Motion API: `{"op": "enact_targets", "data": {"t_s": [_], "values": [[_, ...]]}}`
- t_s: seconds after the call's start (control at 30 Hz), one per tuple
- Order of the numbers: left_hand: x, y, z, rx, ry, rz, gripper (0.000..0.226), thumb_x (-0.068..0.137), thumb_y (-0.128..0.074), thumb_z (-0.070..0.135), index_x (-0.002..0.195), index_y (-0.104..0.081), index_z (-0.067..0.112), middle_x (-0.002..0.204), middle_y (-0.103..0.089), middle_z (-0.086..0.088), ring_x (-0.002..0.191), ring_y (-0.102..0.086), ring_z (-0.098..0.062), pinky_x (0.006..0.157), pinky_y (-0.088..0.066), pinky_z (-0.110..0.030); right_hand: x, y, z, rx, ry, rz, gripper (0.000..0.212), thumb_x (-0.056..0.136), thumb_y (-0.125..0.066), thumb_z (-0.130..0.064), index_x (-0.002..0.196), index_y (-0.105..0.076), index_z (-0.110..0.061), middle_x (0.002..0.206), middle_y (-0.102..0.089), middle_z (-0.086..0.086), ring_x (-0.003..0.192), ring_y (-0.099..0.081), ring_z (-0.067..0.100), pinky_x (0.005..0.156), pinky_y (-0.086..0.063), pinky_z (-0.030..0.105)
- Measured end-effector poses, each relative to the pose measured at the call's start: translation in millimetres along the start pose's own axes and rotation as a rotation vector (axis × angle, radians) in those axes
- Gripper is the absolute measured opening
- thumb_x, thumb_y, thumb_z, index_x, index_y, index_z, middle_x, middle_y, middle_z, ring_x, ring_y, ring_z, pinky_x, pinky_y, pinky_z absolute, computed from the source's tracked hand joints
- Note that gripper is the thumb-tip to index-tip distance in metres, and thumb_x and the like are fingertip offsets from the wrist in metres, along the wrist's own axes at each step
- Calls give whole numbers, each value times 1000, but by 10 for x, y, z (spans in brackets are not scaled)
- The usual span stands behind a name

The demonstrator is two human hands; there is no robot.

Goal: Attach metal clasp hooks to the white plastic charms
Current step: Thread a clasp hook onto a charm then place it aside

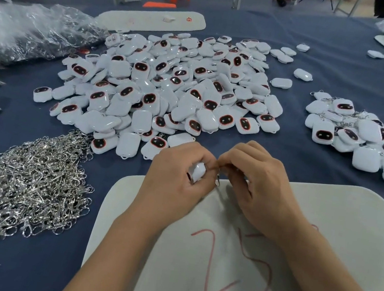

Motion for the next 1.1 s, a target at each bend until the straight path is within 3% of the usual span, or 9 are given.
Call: {"op": "enact_targets", "data": {"t_s": [0.13, 0.27, 0.53, 0.7, 0.83, 0.93, 1.0, 1.1], "values": [[1, -11, 59, -10, -21, 76, 12, 79, -67, 9, 80, -65, 21, 79, -64, 12, 77, -59, -13, 67, -41, -20, -15, 4, -20, 38, -28, 78, 22, 89, -64, 15, 94, -70, -6, 87, -63, -2, 81, -53, 21, 71, -46, 30], [-11, -28, 97, -72, -48, 161, 11, 82, -67, 8, 81, -65, 19, 80, -62, 8, 77, -59, -19, 67, -44, -31, -27, -4, -79, 93, -68, 196, 17, 92, -63, 11, 92, -67, -5, 88, -62, 0, 84, -57, 23, 73, -48, 33], [-6, -63, 155, -89, -100, 259, 18, 87, -69, 1, 82, -65, 17, 81, -61, 11, 78, -58, -15, 64, -41, -28, -22, -3, -147, 100, -57, 353, 9, 95, -63, 2, 90, -70, -1, 89, -67, 3, 82, -62, 25, 71, -51, 37], [-22, -157, 166, -251, 119, 348, 16, 86, -71, 8, 80, -71, 22, 79, -69, 9, 74, -61, -12, 65, -39, -20, -39, -42, -169, 65, -43, 392, 7, 92, -71, 3, 90, -73, -3, 90, -68, 0, 83, -62, 21, 67, -53, 30], [-18, -171, 120, -414, 318, 387, 18, 86, -72, 9, 76, -74, 24, 79, -73, 9, 73, -65, -6, 69, -47, -26, -36, -70, -138, 98, -47, 311, 7, 92, -76, 0, 95, -78, -7, 93, -71, -3, 85, -63, 16, 66, -55, 31], [4, -102, 116, -277, 191, 347, 17, 87, -73, 8, 78, -73, 23, 80, -72, 9, 78, -66, -8, 69, -44, -20, -55, -93, -99, 208, -152, 306, 4, 95, -74, -11, 99, -76, -12, 96, -72, -9, 86, -68, 17, 65, -57, 34], [10, -70, 127, -144, 39, 335, 14, 86, -72, 6, 79, -71, 18, 81, -69, 9, 81, -66, -15, 72, -45, -22, -61, -111, -84, 388, -290, 277, 14, 97, -69, -17, 110, -75, -18, 102, -74, -10, 95, -71, 21, 66, -60, 38], [16, -71, 117, -113, -74, 329, 12, 83, -72, 0, 78, -71, 11, 80, -67, 4, 79, -65, -18, 72, -48, -29, -39, -111, -59, 590, -348, 204, 20, 100, -67, -5, 113, -76, -18, 105, -76, -3, 93, -71, 15, 67, -57, 27]]}}
Point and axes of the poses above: each hand's wrist, its own x-axis towards the middle knuckle, its own y-axis out of the back of the hand, z = x × y, the point moved 1 cm from there along x, towards the middle knuckle
